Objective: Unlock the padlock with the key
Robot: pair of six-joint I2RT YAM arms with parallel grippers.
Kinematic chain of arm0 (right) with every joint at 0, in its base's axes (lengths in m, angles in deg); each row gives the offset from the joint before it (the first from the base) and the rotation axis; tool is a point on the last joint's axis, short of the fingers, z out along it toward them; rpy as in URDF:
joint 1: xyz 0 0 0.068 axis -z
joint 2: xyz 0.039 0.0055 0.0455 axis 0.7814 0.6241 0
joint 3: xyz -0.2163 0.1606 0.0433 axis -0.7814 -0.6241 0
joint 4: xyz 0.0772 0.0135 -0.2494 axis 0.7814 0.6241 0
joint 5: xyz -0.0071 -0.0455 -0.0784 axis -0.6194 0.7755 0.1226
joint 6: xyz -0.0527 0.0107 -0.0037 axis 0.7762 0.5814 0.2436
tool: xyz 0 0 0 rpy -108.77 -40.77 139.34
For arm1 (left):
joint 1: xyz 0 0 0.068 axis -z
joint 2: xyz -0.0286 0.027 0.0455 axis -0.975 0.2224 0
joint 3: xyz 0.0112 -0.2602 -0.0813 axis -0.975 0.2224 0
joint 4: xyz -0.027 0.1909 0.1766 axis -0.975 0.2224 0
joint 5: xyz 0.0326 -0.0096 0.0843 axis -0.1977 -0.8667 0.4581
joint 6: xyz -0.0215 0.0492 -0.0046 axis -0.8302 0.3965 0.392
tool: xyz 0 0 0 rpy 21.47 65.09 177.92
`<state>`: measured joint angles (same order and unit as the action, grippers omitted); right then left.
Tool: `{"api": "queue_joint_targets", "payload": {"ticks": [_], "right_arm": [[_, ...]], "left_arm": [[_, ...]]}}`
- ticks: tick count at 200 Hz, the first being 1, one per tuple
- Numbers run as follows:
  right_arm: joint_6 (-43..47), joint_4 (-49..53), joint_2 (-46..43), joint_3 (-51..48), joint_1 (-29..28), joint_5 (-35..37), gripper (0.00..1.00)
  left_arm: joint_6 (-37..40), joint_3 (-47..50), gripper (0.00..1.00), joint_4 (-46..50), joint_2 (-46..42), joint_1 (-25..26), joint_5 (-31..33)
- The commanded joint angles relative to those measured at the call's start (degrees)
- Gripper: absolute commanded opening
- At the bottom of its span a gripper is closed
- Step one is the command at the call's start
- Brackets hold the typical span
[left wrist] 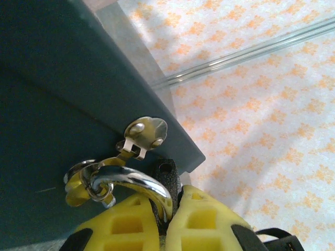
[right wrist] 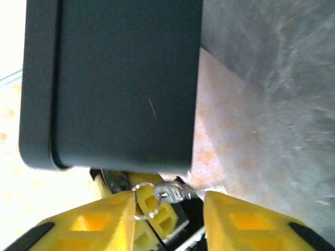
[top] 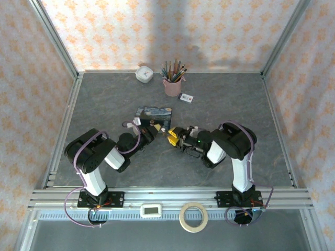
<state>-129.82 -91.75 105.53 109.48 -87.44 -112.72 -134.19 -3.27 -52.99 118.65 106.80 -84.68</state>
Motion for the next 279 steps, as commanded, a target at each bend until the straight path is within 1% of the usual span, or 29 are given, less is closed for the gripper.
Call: {"api": "queue_joint_targets", "payload": {"ticks": [1,12,15,27,54,76,98,110,129,144,160,172,191,209,221,234,260,279], "right_arm": [[9.7,-0.9,-3.8,-2.3,0.2,2.4,0.41],[14.4,4.6,-5.7,-3.2,0.2,3.1,0.42],[15.7,6.4,-6.2,-3.4,0.2,3.4,0.42],[20.6,13.2,-8.6,-4.2,0.2,4.6,0.43],[30.4,28.2,-14.5,-4.1,0.2,8.6,0.44],[37.7,41.0,-20.0,-2.3,0.2,12.4,0.44],[44.0,51.5,-24.9,0.2,0.1,15.7,0.45],[47.0,56.2,-27.4,1.5,0.2,17.4,0.45],[51.7,63.1,-31.0,3.7,-0.3,19.9,0.45],[55.9,69.1,-33.1,6.5,-1.5,22.0,0.46],[60.2,75.7,-34.0,10.6,-4.0,24.4,0.46],[63.0,80.4,-33.6,14.0,-6.2,25.6,0.47],[66.4,86.3,-31.6,19.4,-10.5,28.4,0.48],[69.2,92.3,-27.8,25.4,-14.8,31.7,0.52],[70.7,96.4,-24.7,29.5,-17.6,34.8,0.55],[72.2,100.6,-21.1,33.8,-20.2,37.9,0.55],[74.6,108.6,-13.4,42.2,-23.4,43.5,0.58],[75.6,114.0,-8.5,47.5,-24.6,48.3,0.59]], "left_arm": [[1.0,-0.5,0.0,3.5,-1.1,0.7,1.7],[0.9,-0.8,0.0,4.5,-0.9,1.3,2.2],[0.9,-0.9,0.0,6.2,-0.7,1.5,2.4],[0.8,-1.2,0.0,8.4,-0.5,2.3,3.1],[0.2,-1.5,0.0,11.4,0.5,4.5,5.1],[-1.1,-1.8,0.0,11.6,2.1,6.1,5.6],[-2.8,-2.0,0.0,10.1,3.8,7.1,5.9],[-3.8,-1.7,0.07,8.8,4.4,7.2,5.8],[-4.8,0.2,0.26,6.2,3.9,7.0,6.5],[-4.7,1.8,0.4,7.1,1.8,6.4,7.3],[-4.5,3.9,0.5,9.5,-1.8,5.4,8.0],[-4.2,5.4,0.55,12.2,-5.1,4.3,8.4],[-2.8,6.9,0.57,19.0,-11.5,2.4,9.3],[-0.5,6.7,0.59,28.8,-18.9,0.8,11.1],[0.9,6.3,0.63,36.3,-24.3,-0.4,13.5],[2.6,5.9,0.67,42.4,-30.1,-2.2,15.4],[6.7,4.2,0.74,52.2,-38.5,-6.8,16.9],[8.2,3.7,0.76,56.3,-42.6,-11.2,16.5]]}}
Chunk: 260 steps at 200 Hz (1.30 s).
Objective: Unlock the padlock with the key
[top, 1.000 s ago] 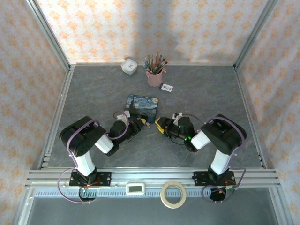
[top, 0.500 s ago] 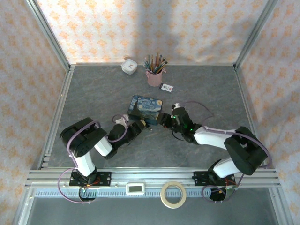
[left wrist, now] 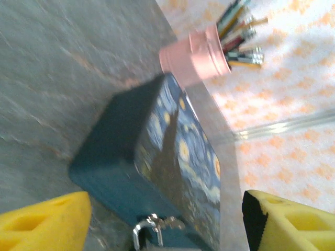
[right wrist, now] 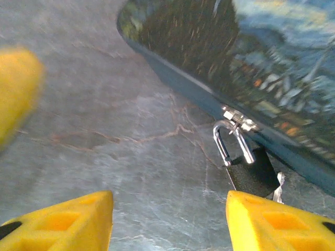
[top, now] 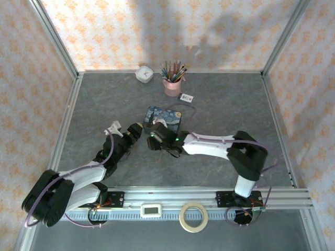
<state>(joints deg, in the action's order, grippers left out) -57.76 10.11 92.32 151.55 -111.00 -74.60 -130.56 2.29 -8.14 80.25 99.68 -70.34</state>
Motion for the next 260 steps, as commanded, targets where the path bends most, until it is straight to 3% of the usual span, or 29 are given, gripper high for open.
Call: {"api": "queue_joint_targets", "payload": {"ticks": [1,50,106,151,176,195,227,260], "right_arm": [[3.6,12.5,5.0,5.7,-1.1,10.4,0.59],[8.5,17.6,13.5,14.1,-2.1,21.3,0.58],[14.4,16.4,18.1,15.0,-2.1,26.4,0.52],[16.1,12.9,17.7,12.1,-1.8,25.6,0.45],[16.5,10.4,17.0,10.3,-0.5,21.1,0.33],[15.7,9.0,15.0,9.6,1.7,13.0,0.21],[13.8,6.0,9.4,8.0,4.7,-0.3,0.2],[12.3,3.4,6.1,5.3,8.5,-7.9,0.2]], "left_arm": [[4.7,-1.7,0.76,11.5,-4.3,-4.2,2.1],[4.4,-0.3,0.78,11.8,-9.2,-9.9,0.8],[2.5,0.3,0.77,6.7,-4.3,-10.0,-2.6],[1.3,-0.3,0.77,2.5,-0.4,-10.0,-4.6],[1.4,-0.9,0.76,1.7,0.7,-10.0,-5.2],[1.2,-1.0,0.75,1.1,1.0,-10.0,-5.5],[1.0,-0.7,0.75,1.1,0.4,-10.0,-5.6],[0.8,-0.2,0.75,0.8,0.0,-10.0,-5.3]]}}
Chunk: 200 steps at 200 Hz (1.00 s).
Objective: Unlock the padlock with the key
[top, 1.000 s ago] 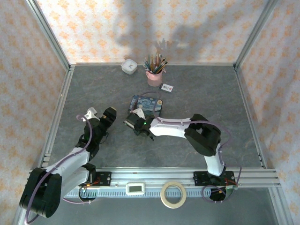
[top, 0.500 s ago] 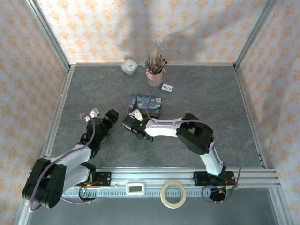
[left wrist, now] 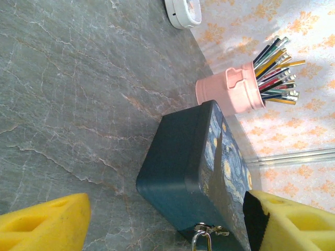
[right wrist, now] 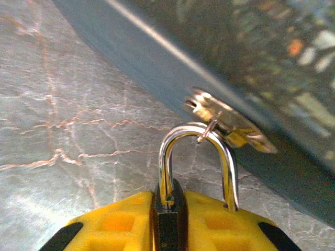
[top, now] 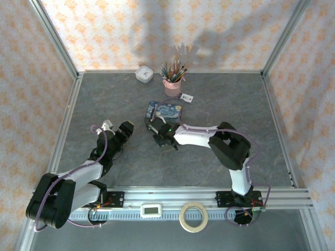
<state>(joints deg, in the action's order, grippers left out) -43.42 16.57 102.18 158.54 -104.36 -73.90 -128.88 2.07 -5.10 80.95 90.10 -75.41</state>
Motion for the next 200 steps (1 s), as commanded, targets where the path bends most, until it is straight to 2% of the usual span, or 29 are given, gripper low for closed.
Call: {"api": "queue_joint_targets", "payload": {"ticks": [1,47,71,105,118,140,152,200], "right_arm": [[-2.1,-3.1,-3.8,-1.7,2.0,-8.8,0.2],[-0.9,-4.3,-2.6,-3.7,3.1,-9.6,0.18],[-0.5,-5.7,-3.6,-5.7,3.2,-6.9,0.29],[-0.5,-7.3,-4.9,-8.0,3.1,-6.1,0.31],[-0.6,-8.6,-5.5,-9.3,3.0,-6.5,0.29],[0.6,-11.3,-6.5,-11.6,3.0,-5.9,0.16],[2.0,-12.3,-6.9,-12.3,3.2,-4.5,0.13],[15.2,-11.6,-6.6,-10.1,3.4,-2.6,0.0]], "left_arm": [[-0.8,0.1,0.75,-2.3,-0.7,-0.5,-0.2],[-1.2,0.8,0.75,-2.9,-0.8,-0.5,-0.6],[-1.5,1.5,0.74,-3.2,-1.1,-0.4,-0.4],[-1.6,1.7,0.75,-3.6,-0.7,-0.5,-0.5],[-1.7,1.7,0.74,-4.0,-0.5,-0.5,-0.6],[-1.8,1.6,0.74,-4.6,0.1,-0.5,-0.8],[-1.8,1.6,0.74,-4.8,0.4,-0.5,-0.9],[-1.6,1.7,0.74,-5.4,1.6,-0.5,-1.9]]}}
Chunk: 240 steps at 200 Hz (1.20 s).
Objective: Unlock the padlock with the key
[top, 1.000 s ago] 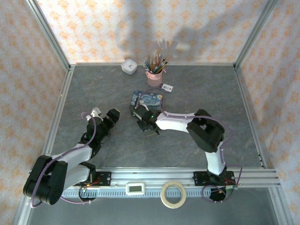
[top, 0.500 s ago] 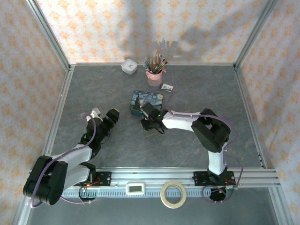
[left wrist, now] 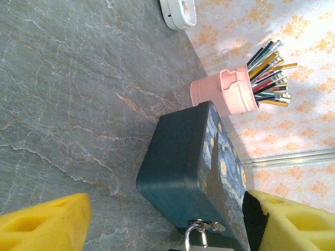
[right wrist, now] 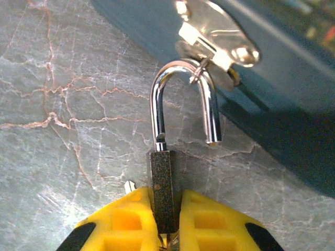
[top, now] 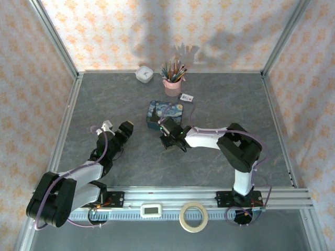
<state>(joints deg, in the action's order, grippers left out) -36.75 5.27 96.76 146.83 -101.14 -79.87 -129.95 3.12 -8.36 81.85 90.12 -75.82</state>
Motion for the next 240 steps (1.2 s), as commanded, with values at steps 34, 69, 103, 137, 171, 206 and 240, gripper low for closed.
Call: {"api": "queue_joint_targets", "payload": {"ticks": [34,69,103,137,171,206,240], "right_arm": [[17.7,-0.2,-1.2,2.5,1.7,1.6,0.0],[22.9,-0.5,0.3,4.8,4.0,-6.2,0.0],[26.1,-0.1,2.0,7.4,4.5,-8.4,0.0],[26.6,4.0,6.1,12.0,5.2,-12.8,0.0],[26.7,4.4,7.8,13.4,5.2,-13.7,0.0],[26.0,3.6,8.9,15.0,5.4,-14.6,0.0],[24.7,4.4,11.4,18.9,5.4,-17.2,0.0]], "left_arm": [[-0.3,1.5,0.71,-4.1,1.5,-0.5,-3.4],[-0.1,1.1,0.6,-7.6,4.5,0.4,-6.7],[-0.5,-0.3,0.58,-10.9,8.3,4.5,-5.4],[-2.7,-2.7,0.57,-17.5,16.3,8.4,-4.4],[-5.4,-6.6,0.54,-23.4,24.9,9.3,-5.6],[-6.0,-9.4,0.52,-24.6,29.0,9.8,-4.7],[-5.2,-9.6,0.52,-21.6,28.3,9.8,-3.0]]}}
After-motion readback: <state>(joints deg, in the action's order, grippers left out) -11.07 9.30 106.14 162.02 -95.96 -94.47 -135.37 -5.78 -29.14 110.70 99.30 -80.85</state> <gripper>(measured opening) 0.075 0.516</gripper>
